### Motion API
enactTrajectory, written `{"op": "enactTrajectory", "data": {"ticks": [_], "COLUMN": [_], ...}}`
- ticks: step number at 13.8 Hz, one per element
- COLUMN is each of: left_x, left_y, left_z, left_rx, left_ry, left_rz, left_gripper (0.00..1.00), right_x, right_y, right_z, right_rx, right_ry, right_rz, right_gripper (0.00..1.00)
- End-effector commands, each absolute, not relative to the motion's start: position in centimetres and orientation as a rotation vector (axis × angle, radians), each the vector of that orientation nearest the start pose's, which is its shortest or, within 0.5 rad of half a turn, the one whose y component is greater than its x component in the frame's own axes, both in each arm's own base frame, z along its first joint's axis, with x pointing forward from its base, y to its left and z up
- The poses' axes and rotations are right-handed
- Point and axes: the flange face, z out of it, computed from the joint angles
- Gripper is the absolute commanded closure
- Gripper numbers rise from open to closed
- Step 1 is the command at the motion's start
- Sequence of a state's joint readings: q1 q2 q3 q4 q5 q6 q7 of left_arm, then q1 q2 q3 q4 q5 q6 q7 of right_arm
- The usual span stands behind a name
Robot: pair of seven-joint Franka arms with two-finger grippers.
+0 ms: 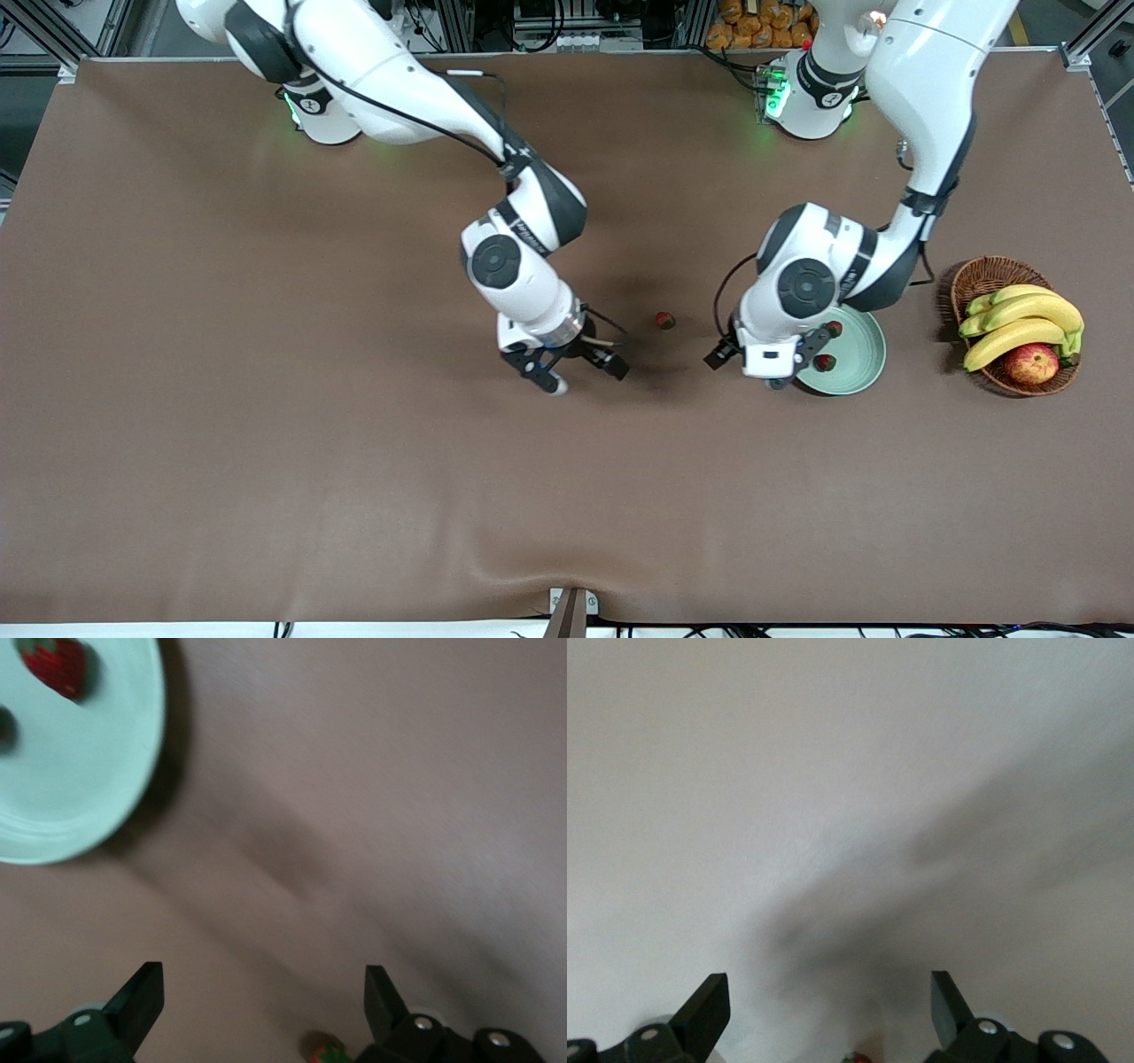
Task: Collect all strawberries into plate
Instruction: 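Release the last strawberry mid-table with the right gripper while the left gripper approaches, then grasp the mid-table strawberry with the left gripper while the right arm withdraws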
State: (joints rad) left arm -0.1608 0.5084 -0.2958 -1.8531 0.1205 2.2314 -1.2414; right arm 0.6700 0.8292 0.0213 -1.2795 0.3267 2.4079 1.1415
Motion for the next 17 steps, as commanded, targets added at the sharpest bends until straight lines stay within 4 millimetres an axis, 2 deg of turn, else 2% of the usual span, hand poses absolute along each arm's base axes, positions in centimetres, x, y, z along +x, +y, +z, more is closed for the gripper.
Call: {"op": "enactTrajectory", "data": {"ticks": [1,4,6,8,11,13,15,17], "left_x": [57.1,55.3,55.1,54.6,54.0,53.4,53.2,52.8], "left_y": [-29.3,-32.0,-31.8,-31.9,-32.2,-33.5,-33.8,-33.8], "left_z": [24.4,22.7,22.1,21.5,19.9,19.4,19.3,18.1], "left_rx": [-2.904,-2.9,-2.898,-2.913,-2.94,-2.946,-2.947,-2.935], "left_ry": [-1.064,-1.02,-1.041,-1.05,-1.104,-1.118,-1.119,-1.113], "left_rz": [0.18,0.203,0.195,0.182,0.153,0.147,0.146,0.17], "left_gripper": [0.0,0.0,0.0,0.0,0.0,0.0,0.0,0.0], "right_x": [61.4,63.6,65.1,66.8,68.3,68.9,69.1,69.0], "right_y": [46.0,40.9,36.6,31.1,23.4,18.5,14.8,11.8], "right_z": [31.4,34.5,36.3,38.4,40.8,42.1,44.0,46.3], "right_rx": [-2.649,-2.708,-2.753,-2.782,-2.821,-2.85,-2.89,-2.945], "right_ry": [0.844,0.774,0.688,0.608,0.451,0.377,0.344,0.315], "right_rz": [0.072,0.118,0.149,0.17,0.2,0.198,0.162,0.107], "right_gripper": [0.0,0.0,0.0,0.0,0.0,0.0,0.0,0.0]}}
